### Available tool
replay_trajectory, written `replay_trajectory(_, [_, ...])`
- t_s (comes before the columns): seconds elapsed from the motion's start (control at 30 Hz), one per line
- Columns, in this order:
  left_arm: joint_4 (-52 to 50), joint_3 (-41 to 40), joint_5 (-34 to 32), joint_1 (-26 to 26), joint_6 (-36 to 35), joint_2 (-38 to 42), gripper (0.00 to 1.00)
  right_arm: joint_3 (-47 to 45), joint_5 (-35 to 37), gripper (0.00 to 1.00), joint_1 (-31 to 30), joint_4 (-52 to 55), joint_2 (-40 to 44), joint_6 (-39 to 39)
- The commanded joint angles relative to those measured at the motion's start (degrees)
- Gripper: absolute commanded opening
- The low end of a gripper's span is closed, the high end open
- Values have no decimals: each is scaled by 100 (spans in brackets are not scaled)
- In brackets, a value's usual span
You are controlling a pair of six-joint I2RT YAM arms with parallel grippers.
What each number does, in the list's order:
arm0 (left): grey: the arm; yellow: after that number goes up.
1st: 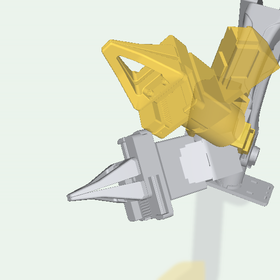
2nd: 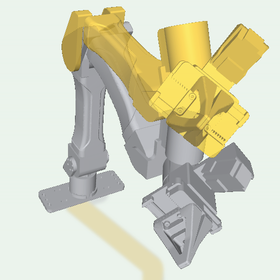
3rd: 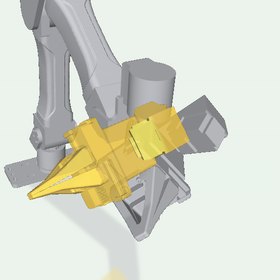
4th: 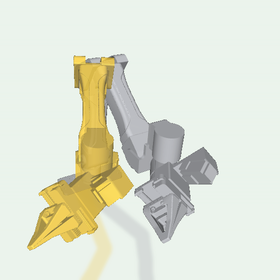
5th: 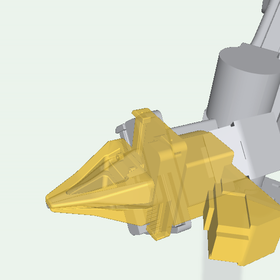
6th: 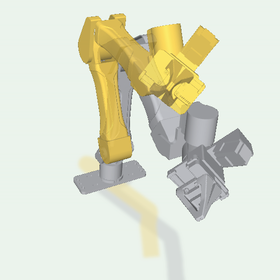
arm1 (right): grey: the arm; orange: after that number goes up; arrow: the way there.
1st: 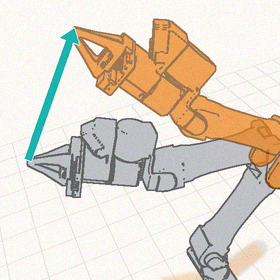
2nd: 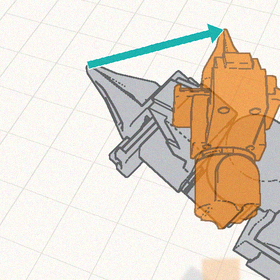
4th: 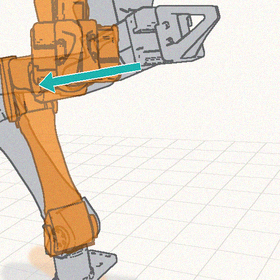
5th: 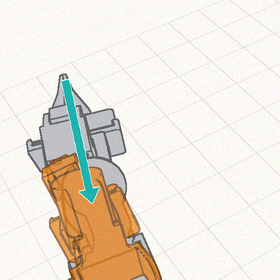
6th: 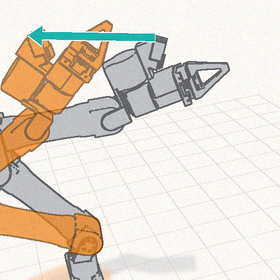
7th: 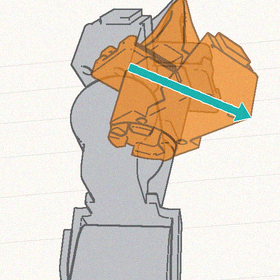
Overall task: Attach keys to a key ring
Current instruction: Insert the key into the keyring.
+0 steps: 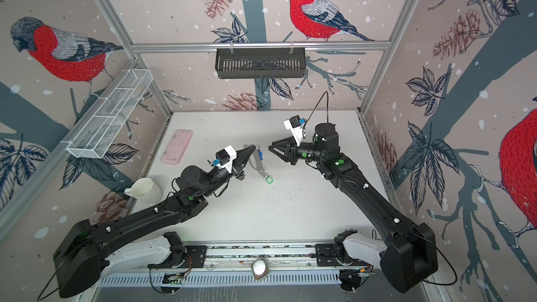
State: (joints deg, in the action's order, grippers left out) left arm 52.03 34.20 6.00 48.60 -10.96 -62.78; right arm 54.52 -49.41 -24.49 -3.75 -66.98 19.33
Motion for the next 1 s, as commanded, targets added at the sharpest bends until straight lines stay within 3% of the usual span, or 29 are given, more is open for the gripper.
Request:
replay_trajectory(0.0, [339,59,101,-1,-46,26,0,17,-103,41,33,-350,84,29])
replay_trajectory(0.43, [318,126,124,-5,-29,-40,0,180,-447,48,-80,-1044,91,-66])
replay_trajectory(0.97, [2862,50,-279,-29,353,-972,0,571,719,30,-269,-977,54,-87])
